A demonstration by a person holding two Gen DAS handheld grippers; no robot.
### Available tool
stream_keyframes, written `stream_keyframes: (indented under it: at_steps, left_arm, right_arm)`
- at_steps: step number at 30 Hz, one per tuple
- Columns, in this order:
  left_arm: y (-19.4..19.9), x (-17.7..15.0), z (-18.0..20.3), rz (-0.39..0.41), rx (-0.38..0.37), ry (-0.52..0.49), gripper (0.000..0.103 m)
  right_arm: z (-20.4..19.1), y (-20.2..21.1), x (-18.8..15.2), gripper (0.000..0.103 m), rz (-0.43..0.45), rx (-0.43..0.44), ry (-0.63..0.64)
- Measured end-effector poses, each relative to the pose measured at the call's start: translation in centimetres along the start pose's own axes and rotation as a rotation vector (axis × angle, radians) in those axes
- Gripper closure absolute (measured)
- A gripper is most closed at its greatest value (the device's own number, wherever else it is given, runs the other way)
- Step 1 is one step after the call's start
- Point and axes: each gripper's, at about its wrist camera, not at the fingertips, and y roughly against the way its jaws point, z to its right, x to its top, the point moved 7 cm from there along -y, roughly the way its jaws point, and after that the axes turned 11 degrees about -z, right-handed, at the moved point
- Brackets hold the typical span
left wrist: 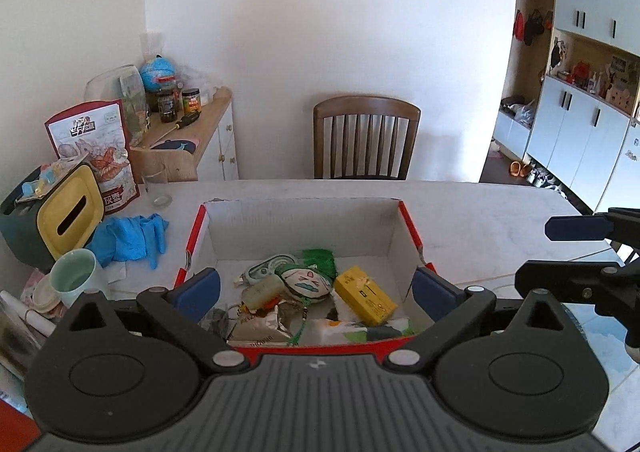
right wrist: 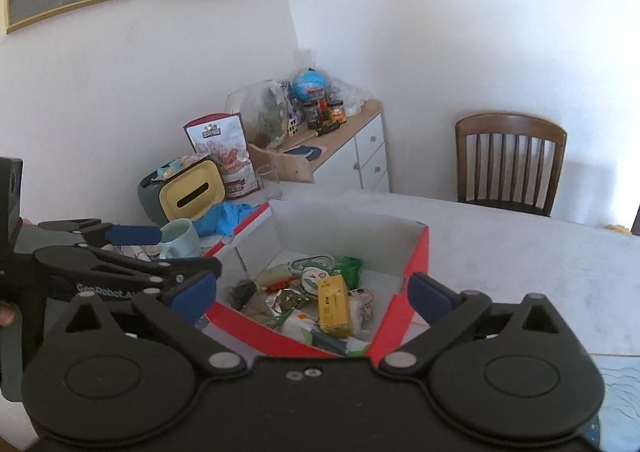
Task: Organize objects
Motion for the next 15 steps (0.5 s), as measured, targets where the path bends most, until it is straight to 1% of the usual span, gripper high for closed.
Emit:
stream_keyframes:
  at_steps: [6, 10, 15]
  left_arm:
    - [1.2, -0.8, 0.4, 0.011, -0.017, 0.033, 0.0]
    - [2.0, -1.5, 0.8, 0.018, 0.003, 0.028, 0.0]
    - [2.4, -2.3, 1.0, 0.005, 0.014, 0.039, 0.0]
  right_arm:
    - [0.1, 1.5, -1.3, 0.001, 0.032, -0.022, -0.005]
    - [0.1, 2.1, -1.9, 0.001, 0.042, -0.031, -0.014]
    - [0.3, 2.7, -2.6, 0.001, 0.056, -0.039, -0.033]
